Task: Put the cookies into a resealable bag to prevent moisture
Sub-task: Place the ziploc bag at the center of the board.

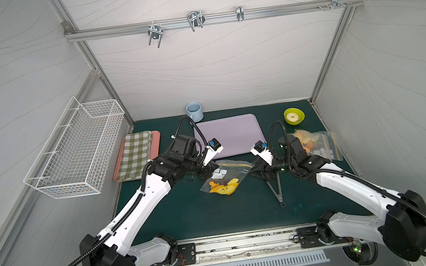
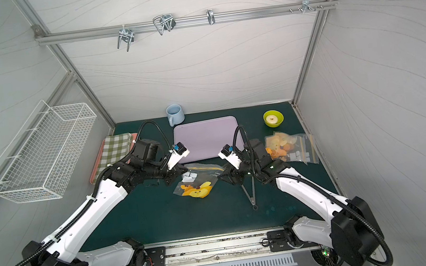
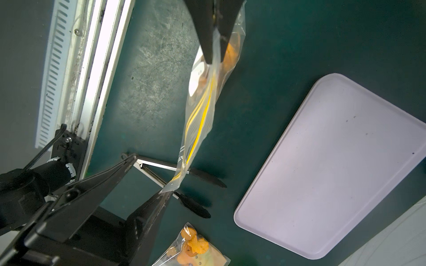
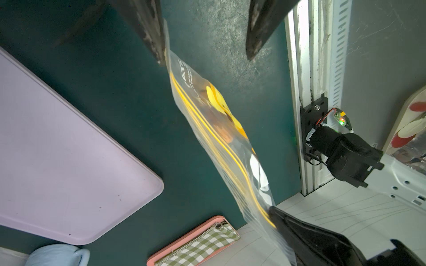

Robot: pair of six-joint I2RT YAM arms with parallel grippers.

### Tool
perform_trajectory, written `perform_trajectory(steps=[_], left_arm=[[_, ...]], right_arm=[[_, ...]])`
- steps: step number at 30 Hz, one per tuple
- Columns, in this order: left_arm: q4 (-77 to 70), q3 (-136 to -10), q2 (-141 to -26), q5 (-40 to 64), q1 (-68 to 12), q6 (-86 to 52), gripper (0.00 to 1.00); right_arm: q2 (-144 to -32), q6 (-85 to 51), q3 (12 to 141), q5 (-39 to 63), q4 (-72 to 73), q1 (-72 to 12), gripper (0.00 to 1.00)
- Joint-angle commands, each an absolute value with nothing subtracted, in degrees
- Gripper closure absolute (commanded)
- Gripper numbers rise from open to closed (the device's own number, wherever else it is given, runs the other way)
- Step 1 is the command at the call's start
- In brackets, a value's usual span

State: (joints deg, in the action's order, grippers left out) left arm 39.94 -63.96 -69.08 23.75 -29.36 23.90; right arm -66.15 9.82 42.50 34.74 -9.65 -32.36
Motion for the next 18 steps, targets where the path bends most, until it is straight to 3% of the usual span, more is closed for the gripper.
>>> perform_trajectory(steps=[1,12,18], left_arm=[[37.2,-63.02,-67.5,22.26,-29.56,28.14,1.0],[35.69,-61.52,-65.63,23.42,-29.54,29.71,1.0],[35.57,-61.52,-65.48,23.38,-29.59,29.44,1.0]], right_arm=[[-67.47,13.7,44.2,38.2,-10.63,-31.99,0.44],[-71.44,15.62,45.11,35.81,-8.55,-31.99,0.49],[-73.39,16.69,46.49,36.59,-8.73,-32.02,0.58]])
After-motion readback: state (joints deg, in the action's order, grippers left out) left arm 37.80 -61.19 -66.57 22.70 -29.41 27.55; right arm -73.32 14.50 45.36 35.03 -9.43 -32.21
